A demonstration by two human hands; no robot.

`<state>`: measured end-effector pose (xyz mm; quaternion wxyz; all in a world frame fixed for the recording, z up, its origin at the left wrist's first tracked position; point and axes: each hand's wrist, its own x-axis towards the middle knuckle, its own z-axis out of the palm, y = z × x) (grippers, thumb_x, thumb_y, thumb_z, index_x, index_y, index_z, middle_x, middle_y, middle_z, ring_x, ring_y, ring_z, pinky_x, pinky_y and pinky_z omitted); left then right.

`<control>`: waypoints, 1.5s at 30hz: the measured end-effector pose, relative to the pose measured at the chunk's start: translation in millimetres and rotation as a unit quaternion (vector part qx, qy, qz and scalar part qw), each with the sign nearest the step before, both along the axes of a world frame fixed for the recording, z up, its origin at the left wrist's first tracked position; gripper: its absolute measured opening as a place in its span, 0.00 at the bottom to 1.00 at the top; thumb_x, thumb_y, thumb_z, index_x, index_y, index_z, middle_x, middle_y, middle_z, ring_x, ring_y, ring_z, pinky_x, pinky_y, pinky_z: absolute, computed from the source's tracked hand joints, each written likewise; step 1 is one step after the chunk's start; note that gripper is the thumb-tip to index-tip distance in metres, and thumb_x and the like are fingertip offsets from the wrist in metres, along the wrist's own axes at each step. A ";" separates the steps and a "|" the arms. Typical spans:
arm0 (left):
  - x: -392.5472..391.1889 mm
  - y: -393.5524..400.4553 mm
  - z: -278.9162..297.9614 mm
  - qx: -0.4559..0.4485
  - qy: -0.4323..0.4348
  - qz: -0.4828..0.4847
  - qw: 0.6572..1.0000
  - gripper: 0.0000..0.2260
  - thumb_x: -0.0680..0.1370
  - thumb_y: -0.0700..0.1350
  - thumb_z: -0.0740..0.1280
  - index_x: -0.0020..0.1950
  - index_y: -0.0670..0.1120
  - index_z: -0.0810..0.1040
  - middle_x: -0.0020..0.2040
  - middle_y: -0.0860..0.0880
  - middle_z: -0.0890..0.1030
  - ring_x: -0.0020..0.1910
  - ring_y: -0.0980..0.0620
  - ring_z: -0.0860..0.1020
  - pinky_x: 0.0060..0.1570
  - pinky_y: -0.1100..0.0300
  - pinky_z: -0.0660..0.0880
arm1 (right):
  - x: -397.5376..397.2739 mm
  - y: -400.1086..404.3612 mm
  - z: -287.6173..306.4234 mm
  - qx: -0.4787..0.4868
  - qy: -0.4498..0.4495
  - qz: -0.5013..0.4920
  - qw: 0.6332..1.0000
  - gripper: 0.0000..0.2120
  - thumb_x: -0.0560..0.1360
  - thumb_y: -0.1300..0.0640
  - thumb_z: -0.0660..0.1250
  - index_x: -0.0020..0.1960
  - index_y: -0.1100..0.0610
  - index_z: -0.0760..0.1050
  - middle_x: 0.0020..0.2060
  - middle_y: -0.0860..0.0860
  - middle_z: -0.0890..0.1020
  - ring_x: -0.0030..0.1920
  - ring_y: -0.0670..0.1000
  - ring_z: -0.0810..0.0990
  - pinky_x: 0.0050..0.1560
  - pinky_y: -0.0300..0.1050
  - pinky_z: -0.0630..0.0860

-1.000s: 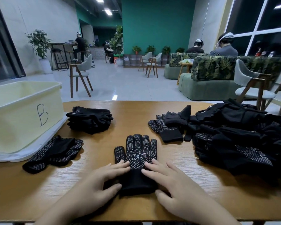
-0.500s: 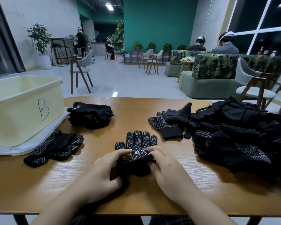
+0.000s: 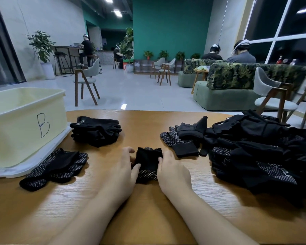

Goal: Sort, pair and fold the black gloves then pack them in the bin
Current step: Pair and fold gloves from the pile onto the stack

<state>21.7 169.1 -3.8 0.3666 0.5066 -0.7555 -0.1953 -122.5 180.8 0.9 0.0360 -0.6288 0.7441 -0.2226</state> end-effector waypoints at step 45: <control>5.9 -3.3 -6.2 -0.116 -0.041 0.105 0.987 0.04 0.77 0.47 0.65 0.49 0.50 0.78 0.43 0.53 0.72 0.45 0.51 0.72 0.44 0.55 0.71 | -6.6 7.2 -19.3 -0.124 0.026 0.144 0.981 0.21 0.74 0.42 0.51 0.55 0.49 0.78 0.51 0.42 0.79 0.56 0.47 0.76 0.55 0.46 0.68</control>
